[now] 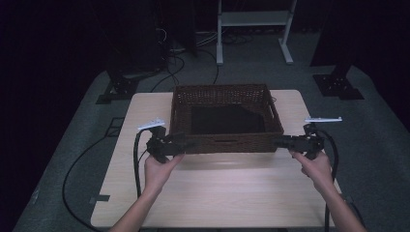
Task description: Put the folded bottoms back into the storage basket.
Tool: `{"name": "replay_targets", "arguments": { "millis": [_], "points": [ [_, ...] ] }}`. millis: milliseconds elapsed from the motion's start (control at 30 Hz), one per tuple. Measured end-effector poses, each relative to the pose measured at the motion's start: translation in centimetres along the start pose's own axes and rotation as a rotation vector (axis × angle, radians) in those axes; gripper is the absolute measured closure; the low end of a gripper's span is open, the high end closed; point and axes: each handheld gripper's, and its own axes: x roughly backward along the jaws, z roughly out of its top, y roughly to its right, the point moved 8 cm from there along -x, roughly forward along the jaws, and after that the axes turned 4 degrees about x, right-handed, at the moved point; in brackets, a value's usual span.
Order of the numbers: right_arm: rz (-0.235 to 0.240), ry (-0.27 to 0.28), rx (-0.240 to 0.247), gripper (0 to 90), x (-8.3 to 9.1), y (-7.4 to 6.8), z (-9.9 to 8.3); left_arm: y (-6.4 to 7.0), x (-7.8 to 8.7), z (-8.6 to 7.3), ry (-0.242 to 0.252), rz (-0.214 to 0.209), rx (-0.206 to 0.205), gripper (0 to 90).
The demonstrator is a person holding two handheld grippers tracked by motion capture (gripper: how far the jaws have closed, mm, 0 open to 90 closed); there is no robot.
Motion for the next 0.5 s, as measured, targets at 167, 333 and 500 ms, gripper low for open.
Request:
{"name": "replay_targets", "arguments": {
  "millis": [167,333,500],
  "points": [
    [0.003,0.000,-0.008,27.9,0.1,0.0,-0.8,0.0,0.2,-0.7,-0.004,-0.001,0.002,9.9],
    [0.004,0.003,-0.009,27.9,0.2,0.1,-1.4,0.1,0.4,-1.0,-0.002,-0.004,-0.001,9.9],
    [0.009,0.001,-0.010,27.9,0.3,0.0,-2.1,0.0,0.5,-1.5,0.000,-0.004,0.002,9.9]
  ]
}}
